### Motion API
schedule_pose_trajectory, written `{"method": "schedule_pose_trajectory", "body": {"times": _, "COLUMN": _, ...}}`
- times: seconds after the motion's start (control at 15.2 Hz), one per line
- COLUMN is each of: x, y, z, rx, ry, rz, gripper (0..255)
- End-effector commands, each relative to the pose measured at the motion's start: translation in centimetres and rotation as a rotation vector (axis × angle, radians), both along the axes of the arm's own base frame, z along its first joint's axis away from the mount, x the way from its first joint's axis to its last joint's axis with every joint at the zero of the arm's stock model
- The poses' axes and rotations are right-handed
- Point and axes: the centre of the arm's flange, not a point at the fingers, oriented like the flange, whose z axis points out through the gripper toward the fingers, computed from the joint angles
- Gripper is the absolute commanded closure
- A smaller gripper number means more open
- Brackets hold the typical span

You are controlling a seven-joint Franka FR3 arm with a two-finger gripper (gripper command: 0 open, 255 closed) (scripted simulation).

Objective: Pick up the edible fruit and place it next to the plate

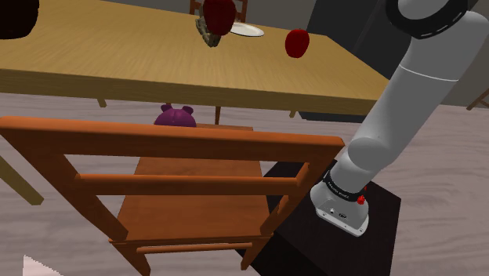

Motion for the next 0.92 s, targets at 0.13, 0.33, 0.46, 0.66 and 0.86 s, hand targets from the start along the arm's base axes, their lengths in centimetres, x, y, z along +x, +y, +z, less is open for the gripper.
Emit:
{"method": "schedule_pose_trajectory", "body": {"times": 0.13, "x": 0.1, "y": -5.2, "z": 0.0, "rx": 0.000, "ry": 0.000, "rz": 0.001, "gripper": 255}}
{"method": "schedule_pose_trajectory", "body": {"times": 0.33, "x": 0.3, "y": -9.1, "z": 0.0, "rx": 0.000, "ry": 0.000, "rz": 0.001, "gripper": 255}}
{"method": "schedule_pose_trajectory", "body": {"times": 0.46, "x": 0.4, "y": -11.7, "z": 0.0, "rx": 0.000, "ry": 0.000, "rz": 0.001, "gripper": 255}}
{"method": "schedule_pose_trajectory", "body": {"times": 0.66, "x": 0.6, "y": -15.7, "z": 0.0, "rx": 0.000, "ry": 0.000, "rz": 0.001, "gripper": 255}}
{"method": "schedule_pose_trajectory", "body": {"times": 0.86, "x": 0.8, "y": -19.7, "z": 0.0, "rx": 0.000, "ry": 0.000, "rz": 0.001, "gripper": 255}}
